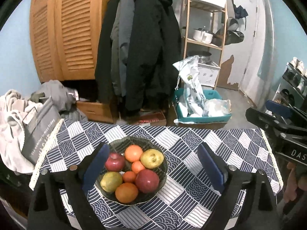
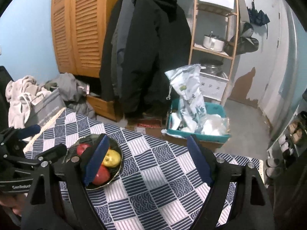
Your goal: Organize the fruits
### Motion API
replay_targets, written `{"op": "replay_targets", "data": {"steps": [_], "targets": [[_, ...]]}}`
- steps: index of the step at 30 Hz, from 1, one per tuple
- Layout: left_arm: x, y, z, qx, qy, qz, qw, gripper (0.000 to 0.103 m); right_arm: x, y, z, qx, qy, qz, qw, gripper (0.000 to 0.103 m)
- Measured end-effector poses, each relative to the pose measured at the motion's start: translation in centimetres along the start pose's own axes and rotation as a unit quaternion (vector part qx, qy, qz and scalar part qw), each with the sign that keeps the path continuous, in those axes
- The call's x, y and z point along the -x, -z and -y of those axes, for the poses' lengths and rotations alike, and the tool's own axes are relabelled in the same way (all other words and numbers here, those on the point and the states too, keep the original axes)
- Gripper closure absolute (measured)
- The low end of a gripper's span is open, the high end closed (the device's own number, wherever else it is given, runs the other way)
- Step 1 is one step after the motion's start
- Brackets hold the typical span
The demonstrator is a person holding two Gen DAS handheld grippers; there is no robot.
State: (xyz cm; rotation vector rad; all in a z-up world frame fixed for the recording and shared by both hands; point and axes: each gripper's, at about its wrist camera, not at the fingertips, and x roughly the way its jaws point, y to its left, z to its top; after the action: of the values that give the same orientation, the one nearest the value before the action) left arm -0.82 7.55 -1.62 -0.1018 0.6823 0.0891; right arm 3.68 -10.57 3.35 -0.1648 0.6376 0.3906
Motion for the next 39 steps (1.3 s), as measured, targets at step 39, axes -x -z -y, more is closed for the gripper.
{"op": "replay_targets", "data": {"steps": [39], "targets": [[1.4, -0.9, 0.6, 0.002, -0.035, 0.044, 0.9984, 0.001, 1.4, 1.1, 3.3, -0.005, 0.051, 0.035, 0.998, 0.020]]}}
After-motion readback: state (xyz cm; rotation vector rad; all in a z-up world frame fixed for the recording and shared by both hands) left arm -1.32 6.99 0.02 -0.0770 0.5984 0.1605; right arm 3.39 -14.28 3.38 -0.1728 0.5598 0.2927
